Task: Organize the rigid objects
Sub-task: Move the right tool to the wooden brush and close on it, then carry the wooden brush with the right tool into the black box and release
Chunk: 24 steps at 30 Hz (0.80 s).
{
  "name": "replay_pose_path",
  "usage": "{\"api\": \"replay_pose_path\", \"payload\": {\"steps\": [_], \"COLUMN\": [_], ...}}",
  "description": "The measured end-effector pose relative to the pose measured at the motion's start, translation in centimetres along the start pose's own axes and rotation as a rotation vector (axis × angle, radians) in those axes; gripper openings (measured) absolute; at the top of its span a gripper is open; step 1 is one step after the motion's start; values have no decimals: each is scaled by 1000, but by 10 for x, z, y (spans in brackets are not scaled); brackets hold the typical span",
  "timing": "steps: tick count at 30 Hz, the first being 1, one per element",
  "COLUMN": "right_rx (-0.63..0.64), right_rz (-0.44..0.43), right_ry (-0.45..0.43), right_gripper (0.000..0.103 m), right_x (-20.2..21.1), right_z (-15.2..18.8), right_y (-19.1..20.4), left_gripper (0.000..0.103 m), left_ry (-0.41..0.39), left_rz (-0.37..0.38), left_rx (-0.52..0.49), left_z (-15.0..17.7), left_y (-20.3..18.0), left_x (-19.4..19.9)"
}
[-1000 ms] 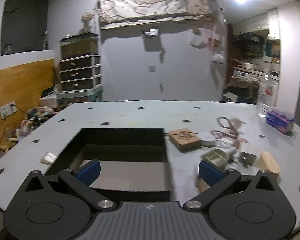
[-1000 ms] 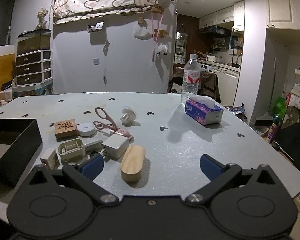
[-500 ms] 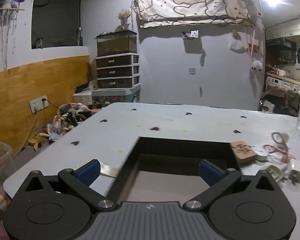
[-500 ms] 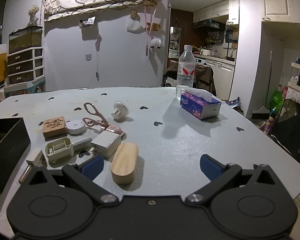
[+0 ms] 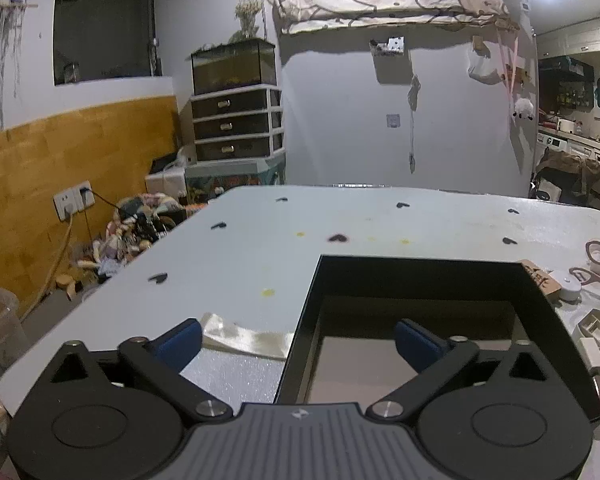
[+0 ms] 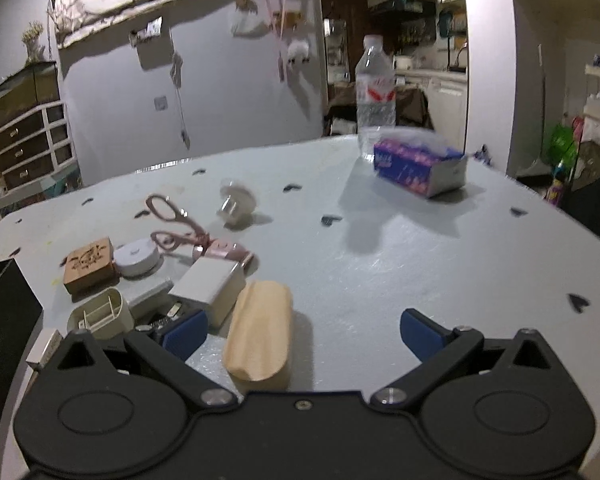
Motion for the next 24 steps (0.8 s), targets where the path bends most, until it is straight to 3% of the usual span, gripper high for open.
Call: {"api": "replay_pose_path", "payload": {"steps": [3,10,15,24], "right_rx": [19,64,78,102], "right_rz": [-6,-1,-4,32], "right_ry": [15,36,58,92], "right_gripper": [98,85,70,41], "right_x": [-11,-29,-35,-41], "right_z": [2,3,3,8], "right_y": [8,22,29,28], "left_gripper": [74,50,17,13], "left_ry": [63,135,149,119], "left_rz": [25,-5,28,48], "left_rx": [22,25,15,-6], "left_z": [9,21,26,27], "left_y": [3,13,9,4], "left_x": [-11,-28,-34,-34]}}
Point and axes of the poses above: each gripper's, at about its wrist camera, not at the fingertips, and x roughly against the way its jaws point, y to its left, z to its underside, the point moved 10 cm from there along -x, roughly the way its jaws point, and after that the axes turned 4 degrees about -x, right-handed, at the moved point
